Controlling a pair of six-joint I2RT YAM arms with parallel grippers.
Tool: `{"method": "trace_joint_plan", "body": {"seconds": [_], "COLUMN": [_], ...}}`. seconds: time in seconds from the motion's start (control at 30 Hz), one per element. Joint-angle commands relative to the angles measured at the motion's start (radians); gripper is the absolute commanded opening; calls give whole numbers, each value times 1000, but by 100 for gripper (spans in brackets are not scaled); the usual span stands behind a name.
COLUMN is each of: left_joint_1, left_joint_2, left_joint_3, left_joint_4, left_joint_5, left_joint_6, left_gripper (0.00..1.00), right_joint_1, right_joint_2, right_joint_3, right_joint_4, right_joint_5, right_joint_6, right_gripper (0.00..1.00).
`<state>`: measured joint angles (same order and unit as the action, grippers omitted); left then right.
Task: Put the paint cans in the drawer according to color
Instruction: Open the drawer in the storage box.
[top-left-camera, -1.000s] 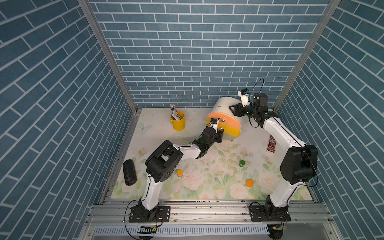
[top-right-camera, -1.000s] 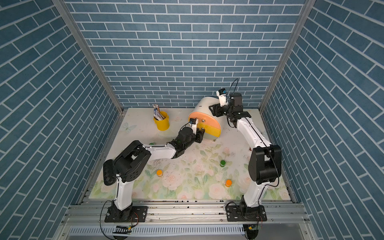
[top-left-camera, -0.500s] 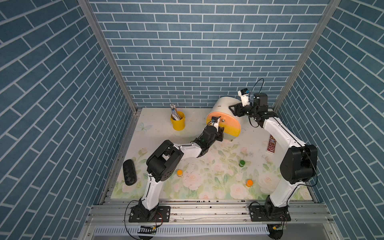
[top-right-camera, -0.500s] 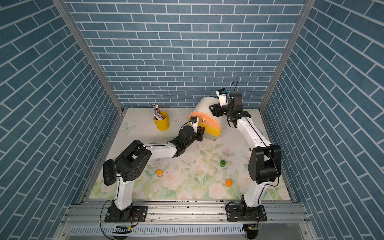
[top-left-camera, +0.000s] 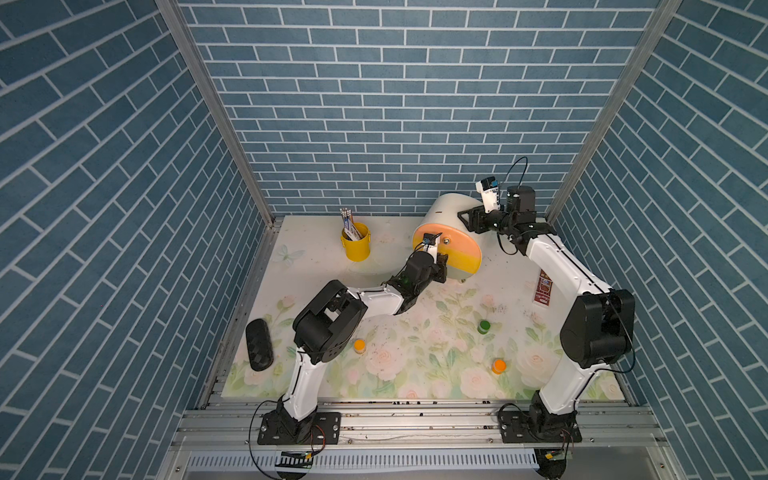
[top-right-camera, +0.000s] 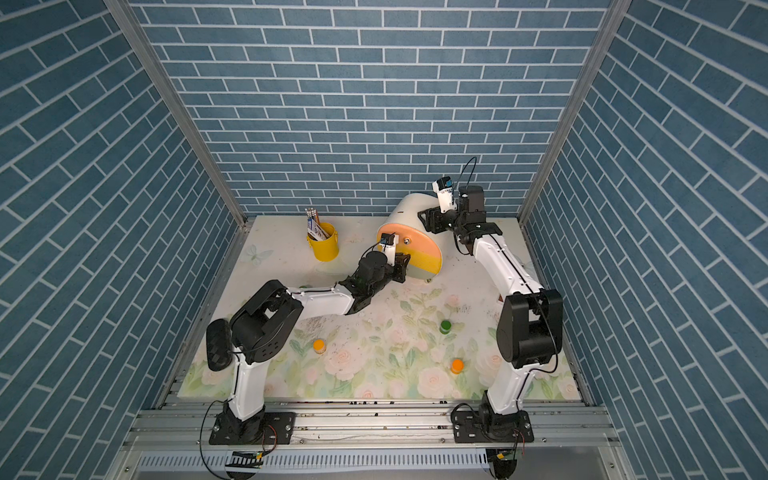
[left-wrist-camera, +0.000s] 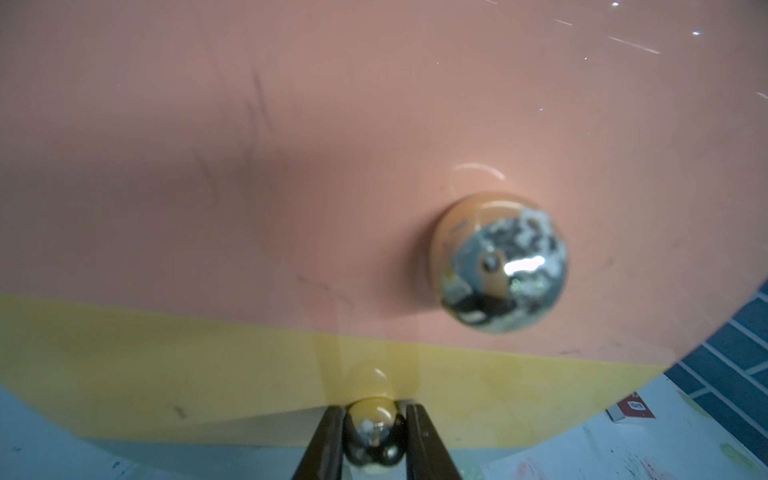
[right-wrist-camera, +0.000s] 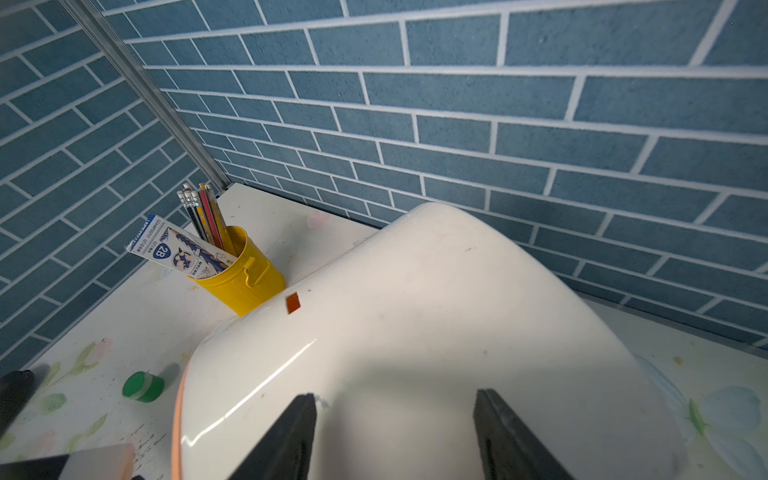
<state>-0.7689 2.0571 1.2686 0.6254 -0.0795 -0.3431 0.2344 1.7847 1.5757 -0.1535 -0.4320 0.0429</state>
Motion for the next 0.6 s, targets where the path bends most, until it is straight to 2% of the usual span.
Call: {"method": "trace_joint_plan", "body": {"seconds": [0.0, 0.57], "left_joint_1": [8, -6], "left_joint_2": [-23, -231], "left_joint_3": [-26, -231], "left_joint_4": [10, 0], "left_joint_5": [15, 33], "left_joint_6": [7, -4], "left_gripper": [16, 15], "right_joint_1": [-3, -7], "right_joint_2": [24, 25], "right_joint_3": [17, 15], "right_joint_4": [-60, -59], "right_joint_5": [-17, -11], "right_joint_6": [-20, -15], "right_gripper": [65, 65]}}
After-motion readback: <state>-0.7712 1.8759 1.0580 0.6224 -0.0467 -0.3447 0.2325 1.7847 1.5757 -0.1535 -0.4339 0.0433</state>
